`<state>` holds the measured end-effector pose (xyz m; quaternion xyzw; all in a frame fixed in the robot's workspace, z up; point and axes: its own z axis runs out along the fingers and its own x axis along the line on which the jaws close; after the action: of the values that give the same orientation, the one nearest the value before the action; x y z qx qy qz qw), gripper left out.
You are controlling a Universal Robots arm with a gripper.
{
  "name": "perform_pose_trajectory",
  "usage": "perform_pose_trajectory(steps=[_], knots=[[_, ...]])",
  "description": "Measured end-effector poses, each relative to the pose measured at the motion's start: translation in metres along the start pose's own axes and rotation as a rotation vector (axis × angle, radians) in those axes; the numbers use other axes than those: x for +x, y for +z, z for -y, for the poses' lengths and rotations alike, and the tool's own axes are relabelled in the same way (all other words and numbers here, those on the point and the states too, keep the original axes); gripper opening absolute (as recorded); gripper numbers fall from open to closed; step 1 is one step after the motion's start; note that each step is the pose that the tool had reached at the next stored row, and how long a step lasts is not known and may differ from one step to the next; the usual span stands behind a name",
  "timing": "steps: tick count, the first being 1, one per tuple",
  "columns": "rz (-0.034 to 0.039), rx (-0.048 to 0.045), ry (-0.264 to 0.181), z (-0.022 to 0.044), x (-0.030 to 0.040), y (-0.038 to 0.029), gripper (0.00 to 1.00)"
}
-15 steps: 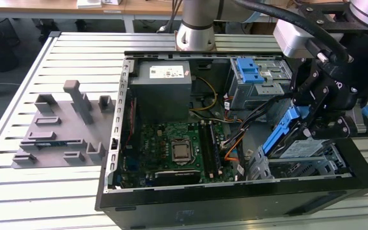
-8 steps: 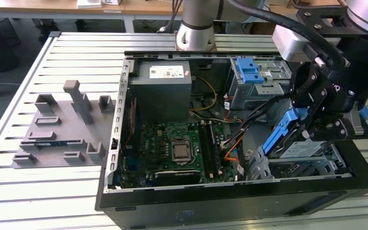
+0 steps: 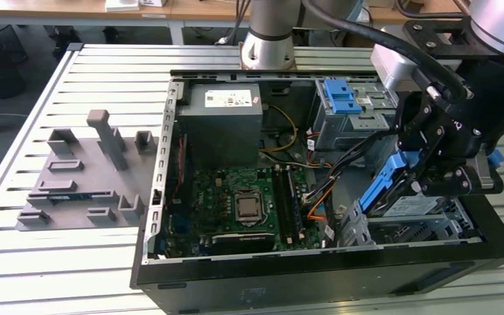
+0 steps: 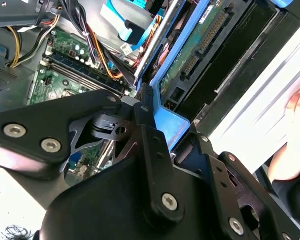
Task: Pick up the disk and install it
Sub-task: 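Insert the disk into the insertion slot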
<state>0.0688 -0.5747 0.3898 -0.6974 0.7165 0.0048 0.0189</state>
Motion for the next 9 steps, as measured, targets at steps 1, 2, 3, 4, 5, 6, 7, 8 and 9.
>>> perform_pose_trajectory(steps=[1, 2, 3, 4, 5, 6, 7, 8, 9], knots=[[0.0000, 0.0000, 0.000, 0.0000, 0.0000, 0.0007, 0.36], [0.0000, 0.0000, 0.000, 0.0001, 0.0001, 0.0014, 0.36], [0.0001, 0.0000, 0.000, 0.0001, 0.0001, 0.0021, 0.36], [0.0000, 0.0000, 0.000, 0.0002, 0.0001, 0.0027, 0.36], [0.0001, 0.0000, 0.000, 0.0002, 0.0001, 0.0034, 0.36], [-0.0001, 0.0000, 0.000, 0.0003, 0.0001, 0.0040, 0.36], [0.0000, 0.0000, 0.000, 0.0003, 0.0002, 0.0047, 0.36], [0.0000, 0.0000, 0.000, 0.0003, 0.0002, 0.0054, 0.36], [-0.0001, 0.0000, 0.000, 0.0004, 0.0002, 0.0060, 0.36]])
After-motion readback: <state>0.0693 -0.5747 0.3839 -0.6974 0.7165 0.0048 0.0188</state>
